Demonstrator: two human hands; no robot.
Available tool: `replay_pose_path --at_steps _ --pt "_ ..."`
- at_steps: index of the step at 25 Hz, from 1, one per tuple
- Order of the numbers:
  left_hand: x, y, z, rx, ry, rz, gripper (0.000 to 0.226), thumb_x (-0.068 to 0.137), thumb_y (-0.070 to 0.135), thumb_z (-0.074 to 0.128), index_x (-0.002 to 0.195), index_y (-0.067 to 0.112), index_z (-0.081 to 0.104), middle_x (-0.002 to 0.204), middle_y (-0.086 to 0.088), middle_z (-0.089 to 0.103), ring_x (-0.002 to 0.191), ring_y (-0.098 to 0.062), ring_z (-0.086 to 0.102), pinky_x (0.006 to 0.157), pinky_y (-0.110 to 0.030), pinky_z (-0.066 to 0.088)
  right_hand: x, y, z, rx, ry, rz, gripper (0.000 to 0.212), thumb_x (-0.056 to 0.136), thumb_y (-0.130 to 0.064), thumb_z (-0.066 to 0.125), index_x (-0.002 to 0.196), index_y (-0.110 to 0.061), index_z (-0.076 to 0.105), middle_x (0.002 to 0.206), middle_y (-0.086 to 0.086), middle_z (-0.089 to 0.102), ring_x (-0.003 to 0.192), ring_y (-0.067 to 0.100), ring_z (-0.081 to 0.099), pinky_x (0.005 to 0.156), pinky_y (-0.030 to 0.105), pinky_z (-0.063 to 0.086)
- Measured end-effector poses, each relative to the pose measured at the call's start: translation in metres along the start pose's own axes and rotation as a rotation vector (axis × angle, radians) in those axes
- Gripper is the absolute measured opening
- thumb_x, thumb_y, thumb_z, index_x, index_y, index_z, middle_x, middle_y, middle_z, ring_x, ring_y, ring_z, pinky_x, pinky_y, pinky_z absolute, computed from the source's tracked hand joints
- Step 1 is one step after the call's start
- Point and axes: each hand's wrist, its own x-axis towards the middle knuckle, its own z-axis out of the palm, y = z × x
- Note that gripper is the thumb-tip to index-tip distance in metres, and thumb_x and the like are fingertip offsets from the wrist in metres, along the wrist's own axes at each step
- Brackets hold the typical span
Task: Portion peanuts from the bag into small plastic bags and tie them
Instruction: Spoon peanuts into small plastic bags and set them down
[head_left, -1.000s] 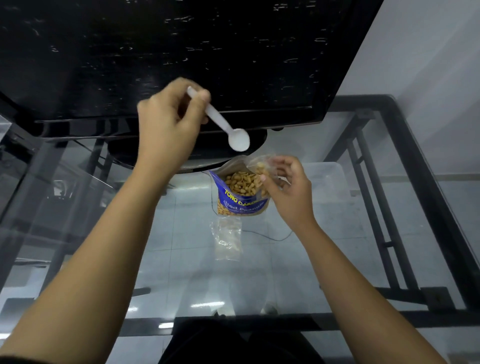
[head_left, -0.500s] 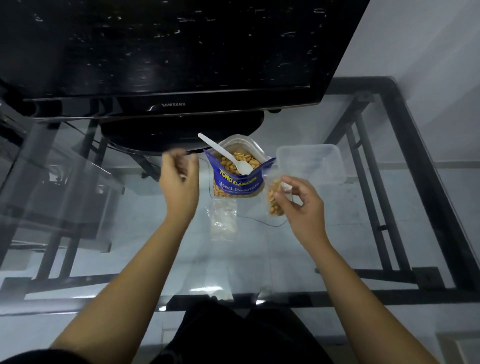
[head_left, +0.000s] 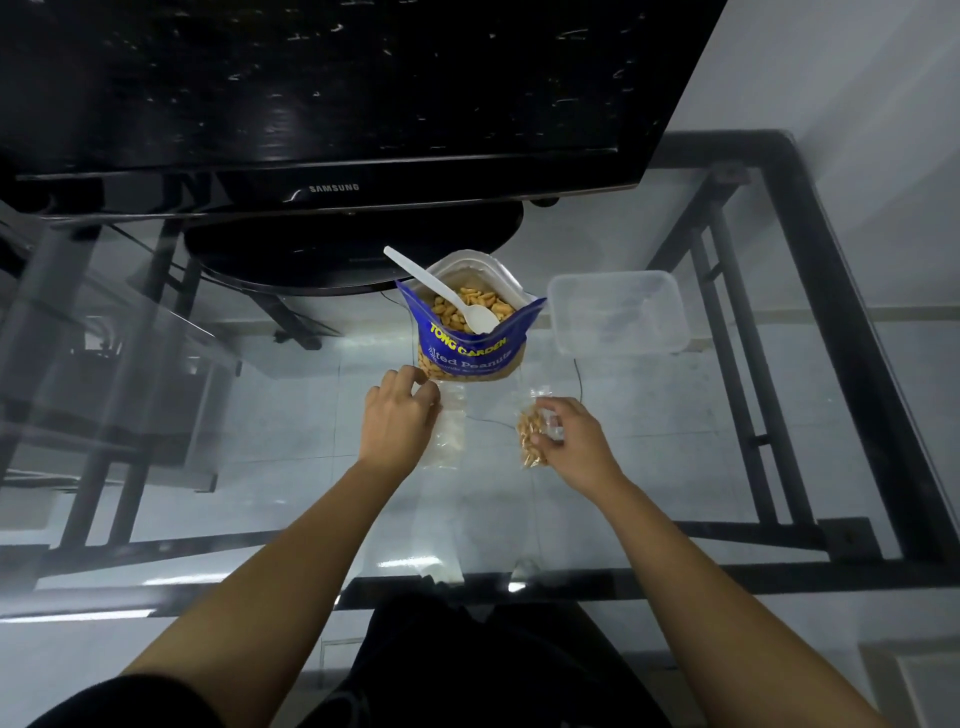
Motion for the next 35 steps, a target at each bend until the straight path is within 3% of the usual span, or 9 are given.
replay_pose_path --at_steps 6,11,13,17,20,28,30,33,35 --pt "-0.009 -0.003 -0.041 -0.251 -0.014 0.161 0.011 0.079 0.024 0.063 0.084 0.014 0.065 0.087 -0.001 0.070 0.088 -0.018 0.056 0.078 -0.035 0.041 -0.013 -0.021 -0.005 -0.140 0.111 -0.095 0.040 0.083 -0.024 0.067 0.121 -0.018 0.056 0.145 0.006 0.029 0.126 0.016 0.036 0.099 0.023 0.033" --pt "-0.006 0.003 -0.080 -0.951 -0.255 -0.114 0.006 0.082 0.013 0.068 0.080 0.008 0.067 0.077 -0.001 0.068 0.070 -0.003 0.059 0.065 -0.019 0.050 -0.043 -0.069 0.001 0.470 -0.186 -0.091 0.037 0.075 -0.032 0.073 0.107 -0.034 0.055 0.112 -0.004 0.062 0.104 0.005 0.059 0.093 0.021 0.046" --pt "-0.003 0.001 -0.081 -1.068 -0.300 -0.182 0.017 0.085 0.017 0.064 0.081 0.001 0.067 0.075 -0.003 0.067 0.067 -0.004 0.058 0.062 -0.016 0.047 -0.043 -0.072 0.007 0.497 -0.125 -0.042 0.032 0.076 -0.020 0.074 0.100 -0.031 0.057 0.088 -0.005 0.067 0.082 0.002 0.064 0.079 0.021 0.049" --pt "-0.001 -0.002 -0.073 -1.010 -0.313 -0.240 0.022 0.089 0.017 0.059 0.081 0.001 0.069 0.073 -0.004 0.069 0.061 0.000 0.058 0.058 -0.011 0.045 -0.037 -0.065 0.008 0.455 -0.133 0.017 0.029 0.090 -0.016 0.059 0.119 -0.017 0.058 0.099 0.004 0.070 0.084 0.008 0.067 0.079 0.027 0.056" --pt "-0.004 -0.009 -0.057 -1.013 -0.291 -0.316 0.028 0.092 0.027 0.054 0.086 0.005 0.070 0.086 -0.010 0.072 0.077 -0.013 0.065 0.072 -0.024 0.051 -0.037 -0.054 0.003 0.312 0.077 0.002 0.023 0.092 -0.019 0.055 0.113 -0.015 0.064 0.104 0.004 0.070 0.092 0.016 0.066 0.084 0.040 0.056" --pt "-0.023 -0.022 -0.036 -0.386 -0.052 -0.153 0.025 0.089 0.031 0.057 0.102 0.011 0.064 0.115 -0.007 0.060 0.097 -0.022 0.057 0.081 -0.028 0.049 -0.045 -0.058 -0.017 0.432 0.033 -0.028 0.022 0.083 -0.015 0.067 0.102 -0.024 0.060 0.089 -0.010 0.067 0.082 0.005 0.066 0.075 0.019 0.053" --pt "-0.018 -0.009 -0.054 -0.560 0.019 -0.200 0.017 0.090 0.025 0.056 0.099 0.011 0.060 0.100 0.000 0.060 0.088 -0.017 0.057 0.070 -0.014 0.045 -0.046 -0.064 -0.021 0.468 -0.012 -0.051 0.027 0.081 -0.016 0.069 0.102 -0.031 0.059 0.089 -0.007 0.068 0.080 0.003 0.067 0.072 0.017 0.053" --pt "-0.008 0.012 -0.082 -1.202 -0.284 -0.288 0.015 0.092 0.019 0.053 0.097 0.011 0.065 0.088 0.002 0.067 0.077 -0.009 0.062 0.067 -0.014 0.049 -0.045 -0.073 -0.027 0.448 -0.068 -0.093 0.030 0.081 -0.018 0.070 0.103 -0.035 0.059 0.087 -0.004 0.071 0.080 0.005 0.068 0.072 0.021 0.053" --pt "-0.004 0.014 -0.089 -1.310 -0.403 -0.250 0.016 0.089 0.013 0.056 0.100 0.009 0.068 0.089 -0.001 0.069 0.076 -0.007 0.064 0.071 -0.018 0.053 -0.045 -0.078 -0.030 0.420 -0.096 -0.111 0.032 0.081 -0.020 0.070 0.109 -0.032 0.058 0.089 -0.004 0.071 0.082 0.006 0.069 0.072 0.020 0.053"
